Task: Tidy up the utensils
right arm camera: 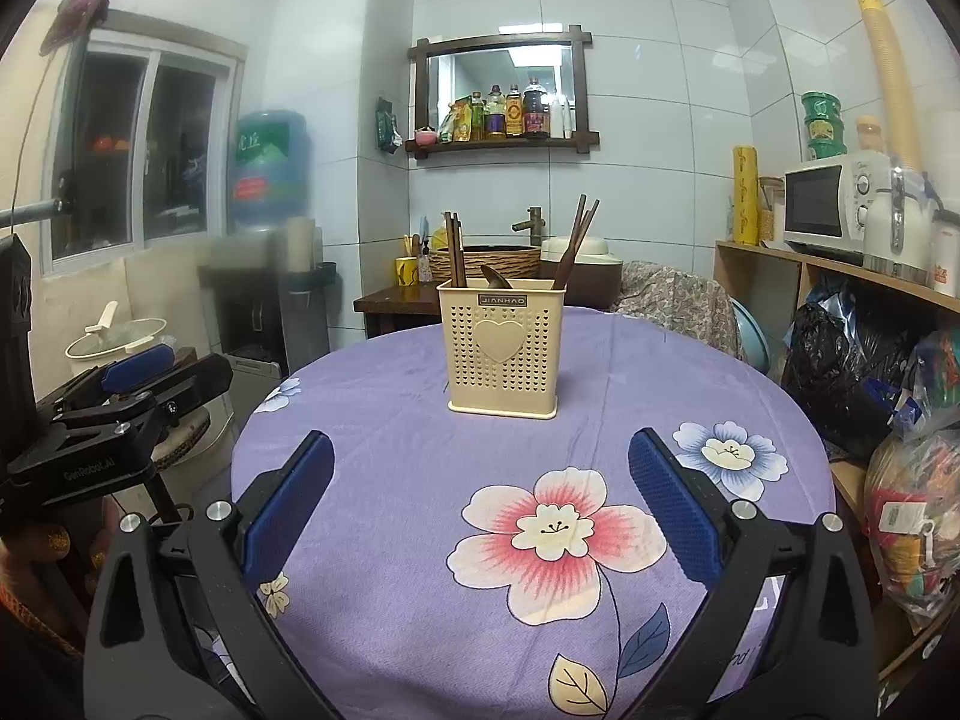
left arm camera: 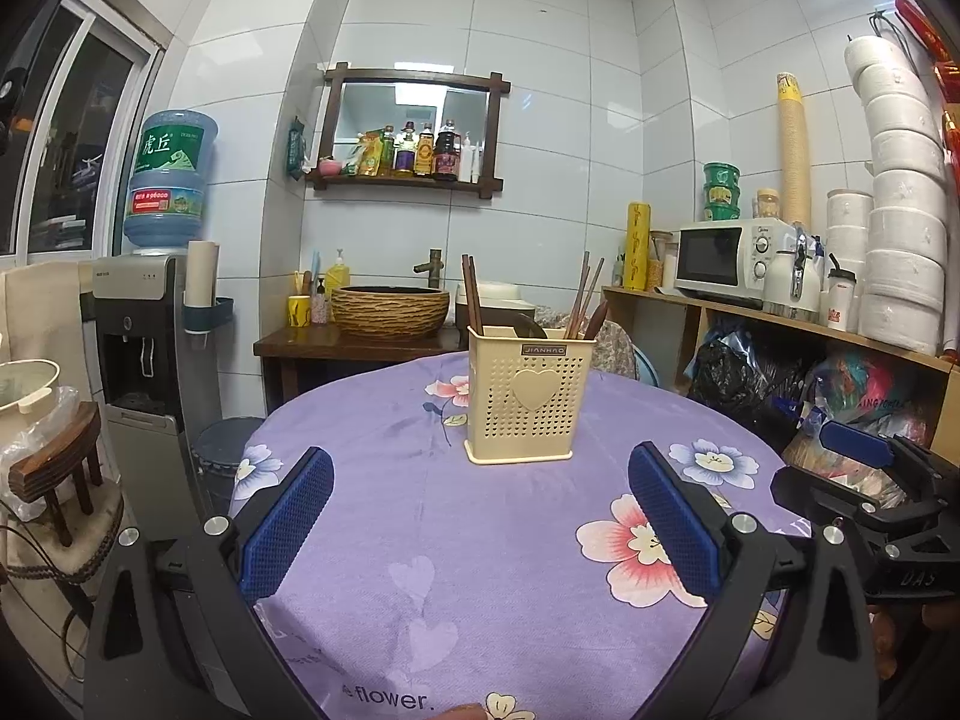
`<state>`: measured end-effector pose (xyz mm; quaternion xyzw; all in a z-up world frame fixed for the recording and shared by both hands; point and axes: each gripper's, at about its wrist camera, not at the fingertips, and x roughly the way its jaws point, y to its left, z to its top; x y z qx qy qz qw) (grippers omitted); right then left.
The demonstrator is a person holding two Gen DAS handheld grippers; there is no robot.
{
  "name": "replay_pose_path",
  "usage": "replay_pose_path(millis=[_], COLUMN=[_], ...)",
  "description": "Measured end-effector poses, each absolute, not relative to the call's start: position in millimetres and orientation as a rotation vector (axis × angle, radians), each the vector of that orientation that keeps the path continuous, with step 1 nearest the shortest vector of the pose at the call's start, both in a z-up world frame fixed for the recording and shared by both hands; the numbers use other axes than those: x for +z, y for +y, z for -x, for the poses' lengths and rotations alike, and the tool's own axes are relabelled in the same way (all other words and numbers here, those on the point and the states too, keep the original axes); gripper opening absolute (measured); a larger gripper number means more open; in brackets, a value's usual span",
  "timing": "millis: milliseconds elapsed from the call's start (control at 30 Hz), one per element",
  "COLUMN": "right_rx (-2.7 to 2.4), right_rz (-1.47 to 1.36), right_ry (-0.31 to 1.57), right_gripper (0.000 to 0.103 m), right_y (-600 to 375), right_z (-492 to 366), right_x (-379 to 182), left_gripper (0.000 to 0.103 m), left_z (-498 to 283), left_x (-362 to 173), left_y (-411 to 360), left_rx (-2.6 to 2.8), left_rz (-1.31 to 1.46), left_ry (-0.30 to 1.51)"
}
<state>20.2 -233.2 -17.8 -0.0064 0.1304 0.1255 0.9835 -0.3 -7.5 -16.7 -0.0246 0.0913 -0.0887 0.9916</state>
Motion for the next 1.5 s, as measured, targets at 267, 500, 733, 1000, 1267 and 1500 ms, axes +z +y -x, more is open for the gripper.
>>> replay_pose_path(millis=[267,500,733,1000,1267,1500], right_rx=[0.251,0.251,0.251,0.254,0.256,0.256], right_rz=[0.008,0.009,0.008,0.007,0.002,-0.003], right_ry=[0.265,0.266,0.268,0.272,0.277,0.283], right_gripper=[0.097,0.097,0.097,0.097,0.097,0.097], right_y=[-233.5,-232.5,-232.8,-231.8,-231.6,-231.2], right_z=[-21.1,-21.3,-21.3,-20.7,-20.6,-21.6], right_x=[-19.4,-19.9,-20.3,-23.1,-24.5,-25.2], left_gripper=[0.098,0.098,0.098,0.098,0.098,0.098], left_z=[-0.2,0.2,0.7,0.4,-0.5,-2.9], left_x=[-17.4,-18.2,-17.8,-17.5,-17.5,-18.7], left_y=[-6.7,-5.5,-4.1,-2.2,-0.4,0.8], left_rx=[-0.173,-0.17,-0.168,-0.166,-0.171,-0.185], left_rz=[0.048,0.045,0.04,0.04,0.045,0.05], left_ry=[0.184,0.184,0.182,0.182,0.189,0.206])
